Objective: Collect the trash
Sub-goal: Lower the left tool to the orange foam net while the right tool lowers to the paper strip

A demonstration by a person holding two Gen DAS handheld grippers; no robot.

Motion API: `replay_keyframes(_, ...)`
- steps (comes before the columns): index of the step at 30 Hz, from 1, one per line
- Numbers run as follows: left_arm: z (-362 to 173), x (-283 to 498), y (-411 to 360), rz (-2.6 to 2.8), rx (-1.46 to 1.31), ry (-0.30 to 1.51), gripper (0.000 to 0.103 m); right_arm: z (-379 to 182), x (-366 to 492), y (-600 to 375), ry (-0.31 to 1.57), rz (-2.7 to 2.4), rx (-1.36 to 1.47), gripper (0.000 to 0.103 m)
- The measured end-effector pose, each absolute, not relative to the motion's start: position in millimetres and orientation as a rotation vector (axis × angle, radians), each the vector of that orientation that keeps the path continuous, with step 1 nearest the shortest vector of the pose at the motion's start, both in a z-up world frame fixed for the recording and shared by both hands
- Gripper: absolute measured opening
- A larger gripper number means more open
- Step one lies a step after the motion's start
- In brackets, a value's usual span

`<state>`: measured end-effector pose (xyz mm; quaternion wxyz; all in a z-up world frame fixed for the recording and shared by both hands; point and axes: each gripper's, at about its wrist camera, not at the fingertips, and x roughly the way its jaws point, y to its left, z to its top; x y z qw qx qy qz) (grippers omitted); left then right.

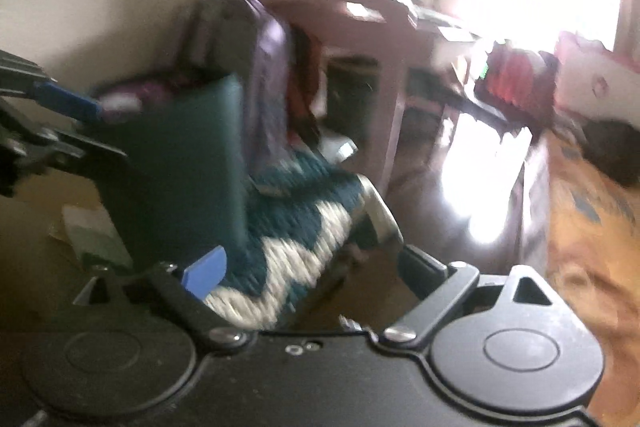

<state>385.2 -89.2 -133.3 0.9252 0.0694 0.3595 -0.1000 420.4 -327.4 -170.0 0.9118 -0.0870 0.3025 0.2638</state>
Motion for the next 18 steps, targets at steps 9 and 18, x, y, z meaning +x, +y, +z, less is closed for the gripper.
replay_keyframes(9,-252.7,411.5,-140.7,-0.235,0.075,0.843,0.080,-283.1,415.7,-389.5,0.770,0.392,-0.125,0.099)
replay_keyframes(18,-373.5,424.4,-158.8,-0.165,0.030,0.921,0.092,-375.5,416.4,-411.7,0.908,0.256,-0.114,0.099)
